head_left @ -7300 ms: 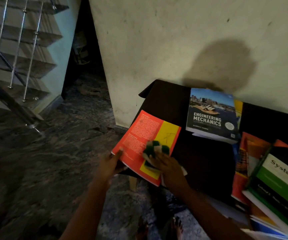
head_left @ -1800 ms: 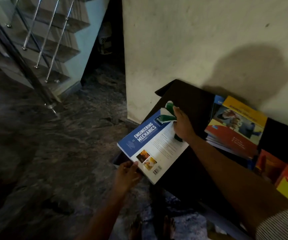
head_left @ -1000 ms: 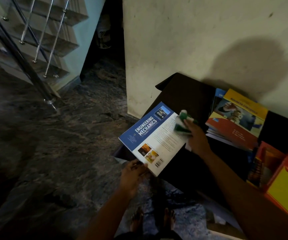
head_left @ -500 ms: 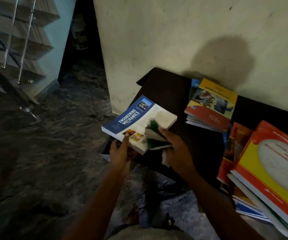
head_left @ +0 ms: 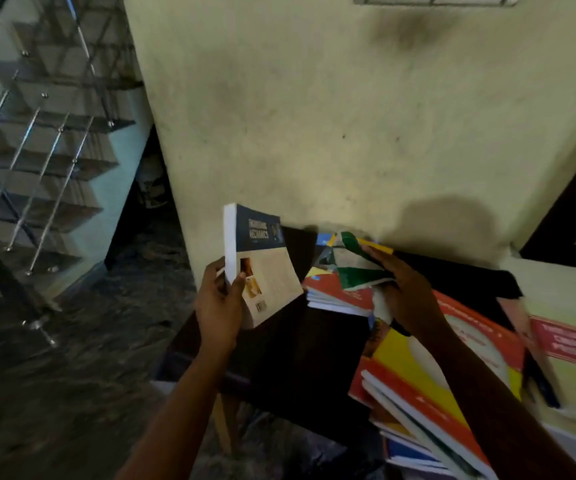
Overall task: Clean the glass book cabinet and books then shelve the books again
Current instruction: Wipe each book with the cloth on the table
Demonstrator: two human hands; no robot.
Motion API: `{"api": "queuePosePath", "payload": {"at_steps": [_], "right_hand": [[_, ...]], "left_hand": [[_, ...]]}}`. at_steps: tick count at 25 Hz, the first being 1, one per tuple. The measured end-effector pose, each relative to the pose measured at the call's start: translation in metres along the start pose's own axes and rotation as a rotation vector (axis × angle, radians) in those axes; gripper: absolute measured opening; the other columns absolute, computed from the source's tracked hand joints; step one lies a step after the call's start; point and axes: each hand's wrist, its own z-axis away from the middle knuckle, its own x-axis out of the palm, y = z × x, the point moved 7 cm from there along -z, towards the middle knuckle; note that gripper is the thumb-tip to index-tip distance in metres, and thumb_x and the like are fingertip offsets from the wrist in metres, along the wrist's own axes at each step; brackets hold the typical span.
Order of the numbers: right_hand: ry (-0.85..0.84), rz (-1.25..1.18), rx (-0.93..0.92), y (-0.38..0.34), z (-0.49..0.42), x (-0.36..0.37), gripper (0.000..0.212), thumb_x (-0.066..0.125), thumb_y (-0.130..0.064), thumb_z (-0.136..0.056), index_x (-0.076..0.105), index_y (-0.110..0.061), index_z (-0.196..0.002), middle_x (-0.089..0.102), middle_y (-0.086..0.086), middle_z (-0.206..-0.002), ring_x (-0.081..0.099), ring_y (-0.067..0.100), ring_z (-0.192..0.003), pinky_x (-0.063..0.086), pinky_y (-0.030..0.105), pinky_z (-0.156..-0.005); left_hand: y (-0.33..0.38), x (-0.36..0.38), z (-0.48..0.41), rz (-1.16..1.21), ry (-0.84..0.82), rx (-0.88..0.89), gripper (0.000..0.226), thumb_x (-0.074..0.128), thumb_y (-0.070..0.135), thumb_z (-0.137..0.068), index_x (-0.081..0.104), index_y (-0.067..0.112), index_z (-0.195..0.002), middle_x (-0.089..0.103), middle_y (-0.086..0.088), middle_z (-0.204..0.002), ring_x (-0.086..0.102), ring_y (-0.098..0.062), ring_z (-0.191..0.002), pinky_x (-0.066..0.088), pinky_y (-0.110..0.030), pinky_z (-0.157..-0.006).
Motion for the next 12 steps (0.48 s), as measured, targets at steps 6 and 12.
{"api": "queuePosePath", "payload": {"at_steps": [6, 12], "right_hand": [[0.209, 0.065, 0.026, 0.029, 0.054, -0.161, 0.063, 0.040, 0.012, -0.082, 0.048, -0.029, -0.129, 0.060, -0.010, -0.106, 0.053, -0.006, -0.086, 0.037, -0.002, -0.072], [0.182, 0.042, 0.185, 0.081, 0.125, -0.207, 0.051, 0.040, 0.002, -0.088, 0.049, -0.030, -0.127, 0.059, -0.036, -0.082, 0.054, -0.019, -0.068, 0.039, -0.003, -0.067]], "left_hand": [[0.071, 0.102, 0.090, -0.193, -0.192, 0.511, 0.041, 0.055, 0.008, -0.091, 0.051, 0.014, -0.131, 0.062, -0.002, -0.114, 0.059, -0.015, -0.102, 0.046, -0.024, -0.085], [0.040, 0.187, 0.200, -0.340, -0.700, 1.098, 0.040, 0.043, 0.025, -0.093, 0.043, 0.029, -0.132, 0.052, 0.002, -0.133, 0.027, -0.004, -0.134, 0.006, -0.030, -0.116]]}}
